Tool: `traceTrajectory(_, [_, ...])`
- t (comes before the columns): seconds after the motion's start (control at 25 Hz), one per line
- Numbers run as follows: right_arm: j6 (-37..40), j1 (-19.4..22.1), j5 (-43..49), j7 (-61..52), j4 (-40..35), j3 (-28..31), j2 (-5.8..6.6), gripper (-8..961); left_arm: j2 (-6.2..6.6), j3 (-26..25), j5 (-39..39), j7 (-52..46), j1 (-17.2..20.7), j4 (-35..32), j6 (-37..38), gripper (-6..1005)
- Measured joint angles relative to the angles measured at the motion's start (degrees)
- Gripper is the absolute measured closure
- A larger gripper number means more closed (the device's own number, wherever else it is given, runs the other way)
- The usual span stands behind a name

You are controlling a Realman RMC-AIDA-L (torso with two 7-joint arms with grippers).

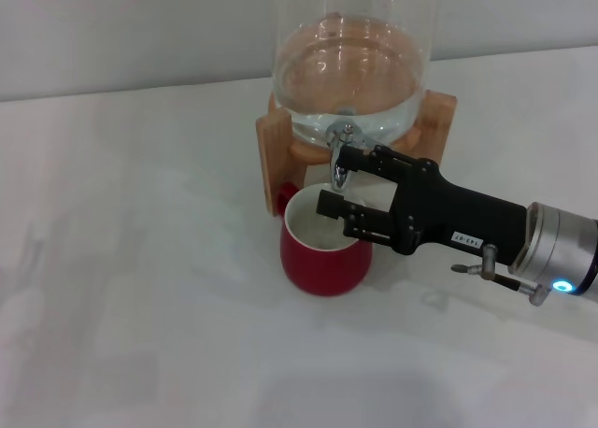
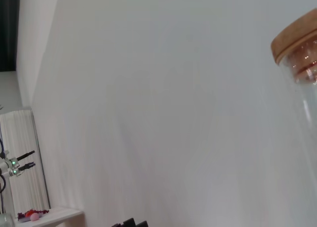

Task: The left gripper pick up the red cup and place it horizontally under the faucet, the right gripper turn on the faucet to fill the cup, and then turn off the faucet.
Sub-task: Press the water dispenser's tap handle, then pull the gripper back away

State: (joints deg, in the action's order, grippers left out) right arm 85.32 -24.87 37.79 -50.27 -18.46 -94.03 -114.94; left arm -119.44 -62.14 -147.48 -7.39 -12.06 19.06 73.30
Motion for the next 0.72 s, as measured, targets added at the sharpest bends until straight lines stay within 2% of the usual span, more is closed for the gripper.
traceTrajectory(0.72, [-1.4,-0.2,0.0,0.1,0.0,0.2,0.82,191,0.00,0.0,0.0,0.0,-0.2,-0.1,0.0,109])
